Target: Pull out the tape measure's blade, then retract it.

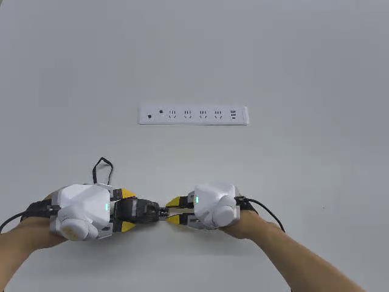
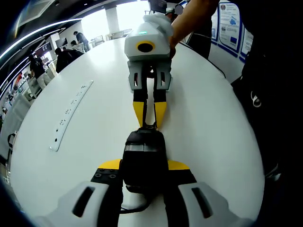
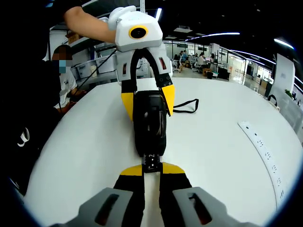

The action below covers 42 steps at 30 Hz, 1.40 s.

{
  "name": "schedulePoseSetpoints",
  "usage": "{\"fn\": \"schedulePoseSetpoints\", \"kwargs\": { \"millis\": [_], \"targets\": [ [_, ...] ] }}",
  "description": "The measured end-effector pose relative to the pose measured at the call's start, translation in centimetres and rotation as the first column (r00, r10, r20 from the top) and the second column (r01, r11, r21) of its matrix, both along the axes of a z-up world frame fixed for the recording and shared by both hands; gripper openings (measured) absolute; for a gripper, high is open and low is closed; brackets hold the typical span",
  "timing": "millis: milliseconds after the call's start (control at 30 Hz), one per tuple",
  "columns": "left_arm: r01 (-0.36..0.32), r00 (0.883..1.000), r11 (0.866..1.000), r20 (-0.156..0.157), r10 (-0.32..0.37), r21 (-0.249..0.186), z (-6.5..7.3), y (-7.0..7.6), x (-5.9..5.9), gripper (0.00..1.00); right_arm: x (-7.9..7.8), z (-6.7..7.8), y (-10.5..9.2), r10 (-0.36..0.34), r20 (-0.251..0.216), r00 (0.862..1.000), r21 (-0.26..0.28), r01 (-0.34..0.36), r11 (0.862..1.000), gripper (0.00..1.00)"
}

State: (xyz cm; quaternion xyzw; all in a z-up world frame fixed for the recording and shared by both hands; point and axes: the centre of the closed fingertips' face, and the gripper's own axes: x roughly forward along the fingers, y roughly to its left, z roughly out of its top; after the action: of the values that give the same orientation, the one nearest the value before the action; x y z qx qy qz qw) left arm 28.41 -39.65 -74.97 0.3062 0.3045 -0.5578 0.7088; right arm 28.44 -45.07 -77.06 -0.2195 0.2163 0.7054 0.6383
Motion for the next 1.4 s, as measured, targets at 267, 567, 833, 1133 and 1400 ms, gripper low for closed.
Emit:
{"fn": "schedulePoseSetpoints", "kwargs": {
  "millis": [267,567,833,1133,1400],
  "targets": [
    [-0.003,1.0,1.0,-0.002,0.003,-0.003,0.0,0.1,0.0,0.28,0.1,0.1,-0.8,0.0,0.001,1.0,-0.002,0.0,1.0,0.07],
    [-0.003,1.0,1.0,-0.003,0.003,-0.004,0.0,0.1,0.0,0.28,0.1,0.2,-1.7,-0.001,0.001,1.0,-0.007,0.001,1.0,0.07],
    [-0.005,1.0,1.0,-0.004,0.005,-0.004,0.0,0.2,0.0,0.28,0.3,0.3,-2.7,-0.005,-0.002,1.0,-0.011,0.005,1.0,0.07],
    [-0.003,1.0,1.0,-0.008,0.003,-0.005,0.4,-0.1,-0.1,0.28,0.3,0.5,-4.0,-0.011,-0.008,1.0,-0.017,0.011,1.0,0.07],
    [-0.005,1.0,1.0,-0.01,0.005,-0.007,0.3,0.0,-0.1,0.28,0.4,0.6,-5.2,-0.014,-0.01,1.0,-0.02,0.014,1.0,0.07]
  ]
}}
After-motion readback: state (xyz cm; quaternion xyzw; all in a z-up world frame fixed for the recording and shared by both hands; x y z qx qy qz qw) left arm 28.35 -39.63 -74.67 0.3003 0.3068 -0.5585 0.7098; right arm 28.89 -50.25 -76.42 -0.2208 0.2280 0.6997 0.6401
